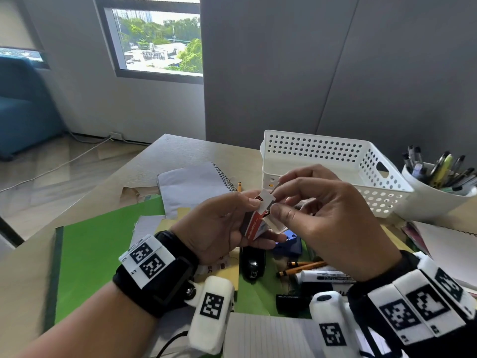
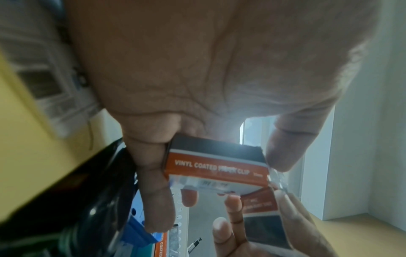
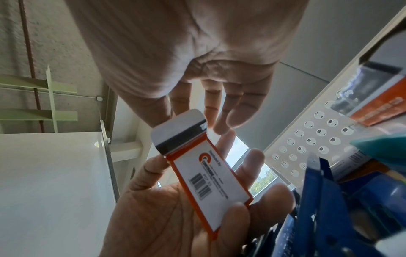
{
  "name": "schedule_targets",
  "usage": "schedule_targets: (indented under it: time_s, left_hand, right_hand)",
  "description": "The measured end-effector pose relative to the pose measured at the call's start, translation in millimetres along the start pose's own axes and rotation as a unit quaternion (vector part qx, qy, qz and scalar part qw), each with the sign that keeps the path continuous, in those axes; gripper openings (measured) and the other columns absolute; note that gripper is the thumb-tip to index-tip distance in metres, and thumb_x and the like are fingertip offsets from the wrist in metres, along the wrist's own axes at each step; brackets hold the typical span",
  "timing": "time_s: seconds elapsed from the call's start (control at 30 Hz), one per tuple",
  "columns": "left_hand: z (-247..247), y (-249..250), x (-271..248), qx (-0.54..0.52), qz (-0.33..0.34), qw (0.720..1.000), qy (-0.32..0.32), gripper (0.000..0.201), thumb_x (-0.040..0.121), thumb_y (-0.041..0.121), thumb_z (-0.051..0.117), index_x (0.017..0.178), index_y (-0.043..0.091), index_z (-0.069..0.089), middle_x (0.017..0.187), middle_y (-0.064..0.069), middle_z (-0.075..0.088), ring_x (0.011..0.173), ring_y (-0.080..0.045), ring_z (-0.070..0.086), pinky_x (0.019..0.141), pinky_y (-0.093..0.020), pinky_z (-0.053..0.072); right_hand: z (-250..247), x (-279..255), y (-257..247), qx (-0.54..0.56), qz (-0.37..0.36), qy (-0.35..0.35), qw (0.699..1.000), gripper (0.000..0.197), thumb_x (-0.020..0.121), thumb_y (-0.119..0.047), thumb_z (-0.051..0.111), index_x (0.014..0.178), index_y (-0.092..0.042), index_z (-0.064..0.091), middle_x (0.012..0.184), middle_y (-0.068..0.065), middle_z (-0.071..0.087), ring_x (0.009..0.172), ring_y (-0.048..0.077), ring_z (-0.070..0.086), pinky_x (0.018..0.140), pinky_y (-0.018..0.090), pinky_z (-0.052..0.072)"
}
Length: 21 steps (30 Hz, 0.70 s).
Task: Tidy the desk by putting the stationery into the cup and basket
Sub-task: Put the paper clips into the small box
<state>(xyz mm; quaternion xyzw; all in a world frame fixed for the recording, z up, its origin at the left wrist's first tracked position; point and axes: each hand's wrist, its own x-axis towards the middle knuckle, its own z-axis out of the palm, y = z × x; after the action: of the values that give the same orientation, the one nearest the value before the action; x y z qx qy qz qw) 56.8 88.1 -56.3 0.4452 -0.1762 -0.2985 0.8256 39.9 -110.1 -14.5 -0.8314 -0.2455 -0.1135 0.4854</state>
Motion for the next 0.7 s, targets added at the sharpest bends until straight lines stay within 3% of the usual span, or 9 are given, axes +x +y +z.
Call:
schedule_targets:
  time_s: [0.1,0.17,0.33,0.43,0.53,0.63,0.7]
  left_hand:
    - [1,1,1,0.023,-0.004,1.0,0.01,0.053,0.089,0.016,0.047,0.14,0.003,0.049,0.093,-0.007,0.075,0.068,-0.012,0.075,0.093,-0.04,0.057]
    - [2,0,1,0.03,-0.007,0.999,0.016,0.058,0.089,0.017,0.048,0.144,0.002,0.043,0.092,-0.008,0.076,0.068,-0.013,0.075,0.089,-0.039,0.059]
    - [-3,-2,3,0.023,-0.004,0.998,0.053,0.062,0.079,0.026,0.064,0.138,0.009,0.06,0.113,-0.022,0.068,0.103,-0.044,0.068,0.084,-0.043,0.061]
    - [-5,-3,3,0.01,-0.001,0.998,0.063,0.059,0.079,0.028,0.062,0.133,0.006,0.061,0.116,-0.024,0.067,0.103,-0.046,0.067,0.079,-0.043,0.062]
    - [-6,-2,4,0.001,0.007,0.998,0.069,0.057,0.077,0.029,0.059,0.129,0.007,0.064,0.117,-0.023,0.067,0.099,-0.046,0.068,0.071,-0.04,0.064]
    - [-7,-2,5,-0.005,0.017,0.997,0.079,0.053,0.071,0.029,0.06,0.119,0.008,0.069,0.105,-0.017,0.069,0.088,-0.039,0.071,0.066,-0.039,0.064]
    - [-6,-3,4,0.002,0.014,0.996,0.083,0.047,0.068,0.029,0.062,0.11,0.009,0.072,0.101,-0.019,0.071,0.086,-0.036,0.072,0.067,-0.039,0.063]
  right_hand:
    - [0,0,3,0.007,0.029,-0.04,0.999,0.013,0.085,-0.019,0.08,0.092,-0.03,0.082,0.112,-0.012,0.06,0.098,0.007,0.064,0.076,0.017,0.053]
    - [0,0,5,0.019,0.044,-0.069,0.996,0.013,0.087,-0.019,0.078,0.095,-0.03,0.082,0.113,-0.014,0.059,0.104,0.007,0.064,0.084,0.023,0.056]
    - [-3,2,2,0.073,0.024,-0.013,0.997,0.02,0.09,-0.006,0.073,0.09,-0.025,0.082,0.109,-0.006,0.064,0.092,0.013,0.066,0.073,0.029,0.061]
    - [-8,2,5,0.085,0.025,-0.017,0.996,0.028,0.08,-0.011,0.062,0.094,-0.028,0.08,0.1,0.003,0.068,0.083,0.026,0.065,0.074,0.041,0.058]
    - [-12,2,7,0.124,0.06,-0.077,0.987,0.043,0.074,-0.011,0.055,0.104,-0.032,0.076,0.095,0.018,0.067,0.082,0.028,0.068,0.081,0.051,0.059]
    - [-11,0,5,0.085,0.044,-0.112,0.989,0.039,0.084,-0.012,0.075,0.11,-0.041,0.071,0.095,0.004,0.071,0.073,0.024,0.067,0.064,0.04,0.06]
    - [-8,0,4,0.034,0.011,-0.084,0.996,0.045,0.081,-0.014,0.084,0.114,-0.039,0.067,0.103,-0.005,0.073,0.079,0.02,0.069,0.067,0.043,0.061]
